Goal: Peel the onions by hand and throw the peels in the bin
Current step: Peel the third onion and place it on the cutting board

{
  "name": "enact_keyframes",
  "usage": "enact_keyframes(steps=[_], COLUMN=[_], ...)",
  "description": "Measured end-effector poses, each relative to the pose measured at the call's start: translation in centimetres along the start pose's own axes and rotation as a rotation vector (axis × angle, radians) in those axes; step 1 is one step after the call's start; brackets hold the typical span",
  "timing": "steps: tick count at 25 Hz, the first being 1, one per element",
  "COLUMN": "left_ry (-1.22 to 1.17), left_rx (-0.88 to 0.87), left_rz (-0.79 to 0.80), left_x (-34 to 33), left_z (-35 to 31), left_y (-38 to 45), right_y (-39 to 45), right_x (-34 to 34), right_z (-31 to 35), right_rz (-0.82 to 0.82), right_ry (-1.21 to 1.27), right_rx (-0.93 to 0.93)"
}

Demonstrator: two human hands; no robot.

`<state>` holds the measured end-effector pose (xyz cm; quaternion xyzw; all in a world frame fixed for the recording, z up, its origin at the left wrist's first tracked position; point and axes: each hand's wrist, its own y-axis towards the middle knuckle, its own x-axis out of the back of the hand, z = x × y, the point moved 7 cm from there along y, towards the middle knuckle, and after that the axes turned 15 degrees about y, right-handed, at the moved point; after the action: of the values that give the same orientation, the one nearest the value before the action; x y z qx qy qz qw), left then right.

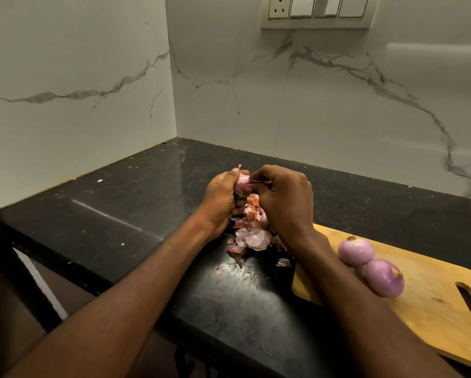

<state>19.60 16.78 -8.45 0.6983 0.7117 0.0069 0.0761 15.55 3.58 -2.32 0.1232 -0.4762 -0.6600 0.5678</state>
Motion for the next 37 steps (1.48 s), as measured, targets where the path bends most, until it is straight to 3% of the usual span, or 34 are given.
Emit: enact_keyframes(steps=[6, 11, 15, 24, 31, 37], left_ry=[-0.046, -0.182, -0.094, -0.163, 0.068, 0.078], left_rx=[0.016, 0.027, -0.021, -0.074, -0.103, -0.089], left_rz=[-0.022, -0.074, -0.085, 0.163, 0.212, 0.212], left_x=[0.5, 1.3, 1.6, -0.4, -0.8, -1.1], left_z=[0.1, 0.0, -0.6, -1.5, -1.1, -1.0], left_y=[0.3, 0.5, 0.3, -1.0, -1.1, -1.1], right_y=[0.0, -0.1, 0.0, 0.3, 0.7, 0.7], right_x=[0.0, -0.9, -0.6, -1.0, -0.6, -0.8], right_z=[-0.4, -1.4, -1.0, -0.3, -0.6, -1.0], right_rz=[0.03, 0.212, 0.174, 0.103, 0.193, 0.257], right_ry=[0.043, -0.008, 0.048, 0.141, 0.076, 0.053], right_rx=[-0.092, -0.192, -0.178, -0.079, -0.097, -0.111])
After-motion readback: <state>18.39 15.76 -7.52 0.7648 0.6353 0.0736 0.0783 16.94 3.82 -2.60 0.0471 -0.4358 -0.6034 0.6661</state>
